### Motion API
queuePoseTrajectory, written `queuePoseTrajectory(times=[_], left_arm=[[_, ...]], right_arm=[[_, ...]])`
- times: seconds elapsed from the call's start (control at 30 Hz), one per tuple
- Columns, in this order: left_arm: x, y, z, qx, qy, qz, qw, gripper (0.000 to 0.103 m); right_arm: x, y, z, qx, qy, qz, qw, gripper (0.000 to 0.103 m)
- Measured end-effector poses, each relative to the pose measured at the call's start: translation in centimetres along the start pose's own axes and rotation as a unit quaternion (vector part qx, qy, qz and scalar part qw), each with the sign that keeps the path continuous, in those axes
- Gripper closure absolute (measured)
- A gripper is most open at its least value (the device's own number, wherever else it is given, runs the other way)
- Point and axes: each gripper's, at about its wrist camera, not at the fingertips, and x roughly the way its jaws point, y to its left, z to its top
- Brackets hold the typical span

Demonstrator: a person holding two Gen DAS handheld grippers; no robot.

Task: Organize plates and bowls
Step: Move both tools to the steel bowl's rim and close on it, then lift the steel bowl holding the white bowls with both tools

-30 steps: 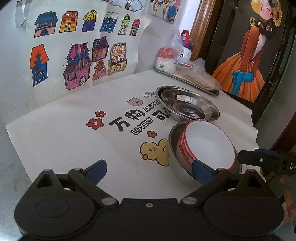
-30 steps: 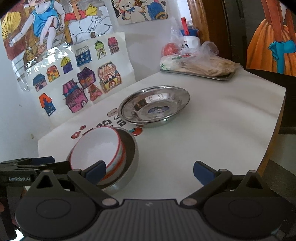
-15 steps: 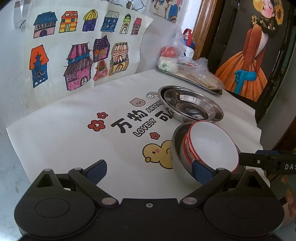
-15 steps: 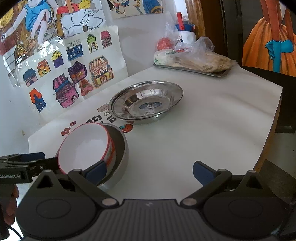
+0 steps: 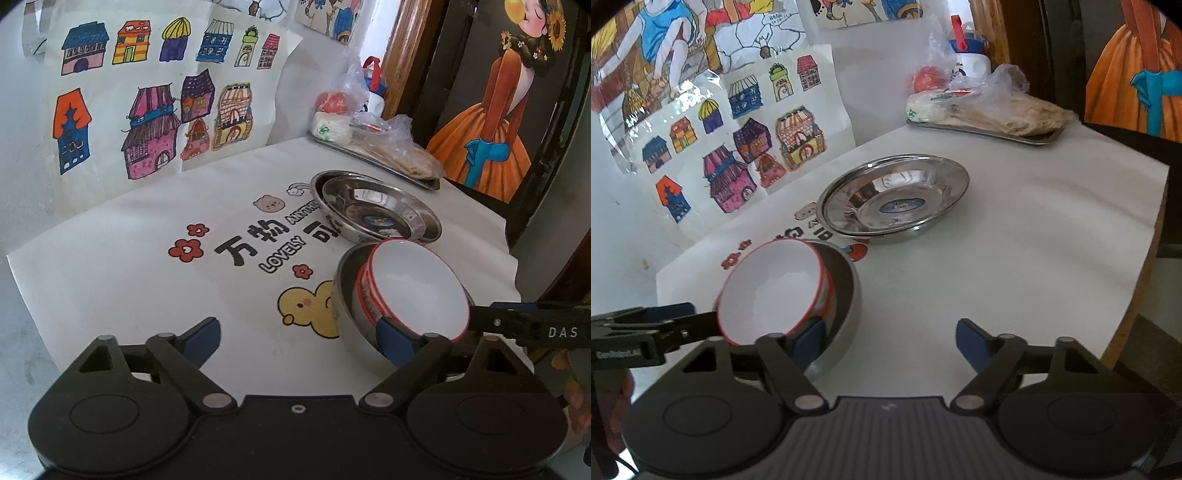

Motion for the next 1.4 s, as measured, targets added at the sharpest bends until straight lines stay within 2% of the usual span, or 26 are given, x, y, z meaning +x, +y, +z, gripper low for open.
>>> queuePoseTrajectory(times=[0.07, 0.13, 0.3, 0.47, 0.67, 0.87, 1.0, 1.07, 1.2, 1.37, 1.4], left_arm=[[0.2, 0.2, 0.1, -0.008, -0.002, -0.01, 0.9999, 0.019], [0.5, 0.6, 0.2, -0.021, 0.0, -0.022, 0.9995, 0.02], [0.9, 0.8, 0.8, -0.032, 0.005, -0.033, 0.9989, 0.027], [1.2, 0.4, 1.3, -0.033, 0.008, -0.032, 0.9989, 0.034], [1.6, 0.7, 1.9, -0.045, 0.014, -0.027, 0.9985, 0.038], [1.7, 0.4, 2.2, -0.042, 0.017, -0.021, 0.9988, 0.044], [2.0, 0.2, 2.5, -0.041, 0.021, -0.022, 0.9987, 0.051], [2.2, 0.2, 2.7, -0.045, 0.026, -0.029, 0.9982, 0.057], [2.6, 0.2, 2.9, -0.048, 0.031, -0.028, 0.998, 0.058], [2.9, 0.0, 2.9, -0.055, 0.029, -0.023, 0.9978, 0.059], [2.9, -0.1, 2.9, -0.054, 0.028, -0.021, 0.9979, 0.059]], right_arm=[[0.2, -0.6, 0.1, 0.016, 0.003, 0.017, 1.0, 0.028], [0.4, -1.0, 0.4, 0.023, 0.007, 0.025, 0.999, 0.03], [0.4, -0.2, 0.9, 0.007, 0.005, 0.019, 1.0, 0.046], [0.5, 0.1, 1.7, -0.008, 0.013, 0.003, 1.0, 0.048], [1.6, 0.5, 3.1, -0.038, 0.036, -0.014, 0.999, 0.048], [2.3, 1.4, 3.5, -0.061, 0.047, -0.019, 0.997, 0.059], [2.6, 1.5, 3.5, -0.053, 0.05, -0.015, 0.997, 0.064], [2.9, 1.4, 3.6, -0.042, 0.052, -0.016, 0.998, 0.064], [3.1, 1.0, 3.4, -0.021, 0.051, -0.013, 0.998, 0.065], [3.1, 0.8, 3.2, 0.013, 0.046, 0.011, 0.999, 0.088], [3.1, 0.9, 3.2, 0.019, 0.044, 0.011, 0.999, 0.088]])
